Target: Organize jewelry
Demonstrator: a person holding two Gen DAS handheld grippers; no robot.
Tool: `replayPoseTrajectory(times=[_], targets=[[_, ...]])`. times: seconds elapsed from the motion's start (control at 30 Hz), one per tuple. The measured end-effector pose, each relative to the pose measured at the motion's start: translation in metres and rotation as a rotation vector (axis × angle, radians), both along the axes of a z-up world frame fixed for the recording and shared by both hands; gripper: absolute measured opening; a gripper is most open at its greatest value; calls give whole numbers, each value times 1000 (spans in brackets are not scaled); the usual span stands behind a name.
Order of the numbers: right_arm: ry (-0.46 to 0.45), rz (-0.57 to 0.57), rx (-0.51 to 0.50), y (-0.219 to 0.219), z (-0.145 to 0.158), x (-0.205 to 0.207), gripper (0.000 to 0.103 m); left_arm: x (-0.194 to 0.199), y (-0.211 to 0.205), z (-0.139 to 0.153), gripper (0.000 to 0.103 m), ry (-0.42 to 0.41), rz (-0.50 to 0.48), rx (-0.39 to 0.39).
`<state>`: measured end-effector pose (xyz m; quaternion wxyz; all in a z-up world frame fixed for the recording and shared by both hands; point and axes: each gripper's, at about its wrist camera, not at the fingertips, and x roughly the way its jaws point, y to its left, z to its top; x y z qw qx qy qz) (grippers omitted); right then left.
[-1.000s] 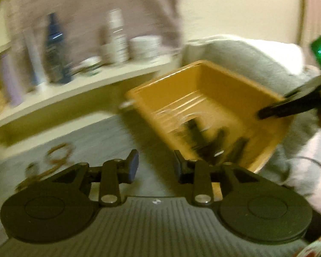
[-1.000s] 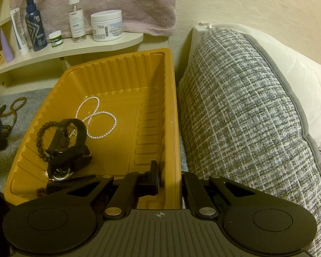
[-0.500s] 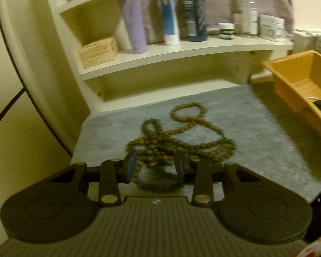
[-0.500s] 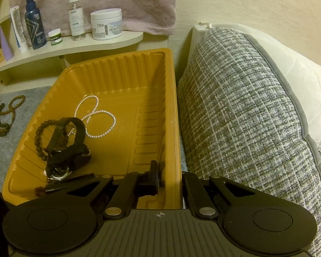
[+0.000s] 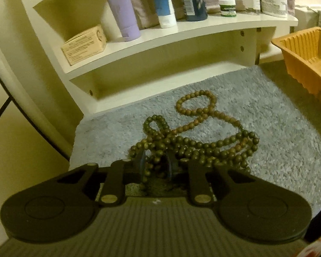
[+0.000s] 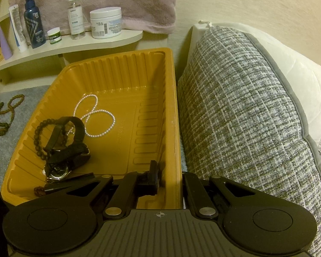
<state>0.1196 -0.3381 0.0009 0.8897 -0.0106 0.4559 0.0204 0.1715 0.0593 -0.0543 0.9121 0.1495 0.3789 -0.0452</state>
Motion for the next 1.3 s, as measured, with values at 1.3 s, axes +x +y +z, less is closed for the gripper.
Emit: replayPoseTrajectory(times=[1.3], targets=[[-25, 1, -9, 3, 4, -2, 6, -44, -2, 259, 6, -547, -289, 112]])
